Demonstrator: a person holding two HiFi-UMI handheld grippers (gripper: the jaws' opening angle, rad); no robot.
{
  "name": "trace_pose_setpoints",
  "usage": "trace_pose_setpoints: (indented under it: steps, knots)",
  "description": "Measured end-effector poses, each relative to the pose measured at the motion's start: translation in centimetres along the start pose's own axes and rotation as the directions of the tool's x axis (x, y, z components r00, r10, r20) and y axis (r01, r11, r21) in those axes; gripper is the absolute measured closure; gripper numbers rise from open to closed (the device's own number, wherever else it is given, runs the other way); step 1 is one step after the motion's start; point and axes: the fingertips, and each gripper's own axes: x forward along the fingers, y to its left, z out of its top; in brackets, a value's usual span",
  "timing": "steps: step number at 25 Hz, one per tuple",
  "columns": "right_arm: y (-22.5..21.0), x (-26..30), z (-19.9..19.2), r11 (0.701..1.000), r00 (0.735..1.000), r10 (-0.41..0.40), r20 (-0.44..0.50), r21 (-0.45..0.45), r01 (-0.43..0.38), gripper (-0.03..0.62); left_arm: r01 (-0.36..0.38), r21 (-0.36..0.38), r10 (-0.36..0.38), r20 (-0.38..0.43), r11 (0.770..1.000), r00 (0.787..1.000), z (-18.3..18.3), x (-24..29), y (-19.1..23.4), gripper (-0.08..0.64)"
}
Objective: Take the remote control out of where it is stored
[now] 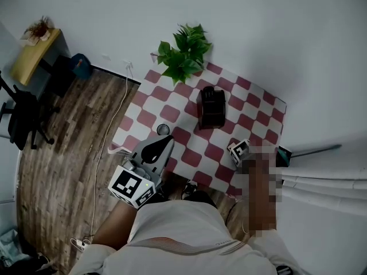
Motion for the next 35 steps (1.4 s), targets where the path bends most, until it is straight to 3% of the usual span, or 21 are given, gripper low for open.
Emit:
trace_pose_setpoints:
  steps: [4, 7, 10, 12, 13, 16, 19, 20, 22, 25, 27, 30, 35]
  knots:
    - [0.5, -0.6, 0.2, 1.000, 0.999, 0.013, 0.039, 0.013, -0.013, 0.373, -0.005, -0.001, 0.005, 0.015, 1.000, 1.000, 0.5, -0.3, 0.0, 0.554]
    - [0.5, -2.6, 1.0, 0.999, 0.991, 0.000, 0.133, 0.052, -0.007, 0.354, 0.003, 0.010, -0.003, 0.029, 1.000, 1.000, 1.3, -0.4, -0.3, 0.554]
    - [0.3, -6.8, 2.9, 0.994, 0.951, -0.042, 0.308, 0.108, 0.009, 0.356, 0.012, 0.023, -0.013, 0.042, 1.000, 0.999, 1.9, -0.5, -0.5, 0.554]
    - [0.7, -10.6, 4.8, 0.989, 0.879, -0.046, 0.474, 0.143, -0.025, 0.357, 0.017, 0.032, -0.019, 0.051, 0.999, 0.999, 2.4, -0.6, -0.6, 0.554]
    - [1.1, -12.7, 5.8, 0.986, 0.824, -0.044, 0.564, 0.157, -0.054, 0.365, 0.018, 0.036, -0.020, 0.054, 0.999, 0.998, 2.6, -0.6, -0.6, 0.554]
    - [2.4, -19.6, 8.0, 0.978, 0.599, -0.080, 0.796, 0.180, -0.107, 0.397, 0.014, 0.045, -0.017, 0.064, 0.999, 0.998, 3.4, -1.0, -0.6, 0.554]
    - [3.8, -25.5, 8.5, 0.968, 0.373, -0.134, 0.918, 0.202, -0.148, 0.510, 0.014, 0.057, -0.019, 0.075, 0.998, 0.997, 4.1, -1.4, -0.6, 0.554]
    - [4.3, -27.0, 8.4, 0.966, 0.315, -0.149, 0.937, 0.206, -0.156, 0.529, 0.015, 0.061, -0.020, 0.080, 0.998, 0.997, 4.2, -1.6, -0.6, 0.554]
    - [5.2, -29.4, 8.1, 0.966, 0.230, -0.173, 0.958, 0.211, -0.152, 0.551, 0.012, 0.062, -0.017, 0.087, 0.998, 0.996, 4.6, -2.0, -0.5, 0.554]
    - [6.4, -32.2, 7.7, 0.967, 0.135, -0.192, 0.972, 0.210, -0.141, 0.558, -0.003, 0.062, -0.003, 0.087, 0.998, 0.996, 4.9, -2.5, -0.2, 0.552]
    - [7.2, -33.4, 7.6, 0.970, 0.093, -0.194, 0.977, 0.205, -0.128, 0.558, -0.008, 0.062, 0.002, 0.084, 0.998, 0.996, 4.8, -2.7, -0.1, 0.552]
    - [7.9, -34.4, 7.7, 0.973, 0.069, -0.197, 0.978, 0.204, -0.108, 0.558, -0.004, 0.061, -0.001, 0.080, 0.998, 0.997, 4.8, -2.9, -0.2, 0.552]
    - [8.0, -34.2, 7.8, 0.968, 0.070, -0.206, 0.976, 0.213, -0.133, 0.558, 0.009, 0.101, -0.017, 0.075, 0.995, 0.997, 4.8, -3.3, -0.6, 0.554]
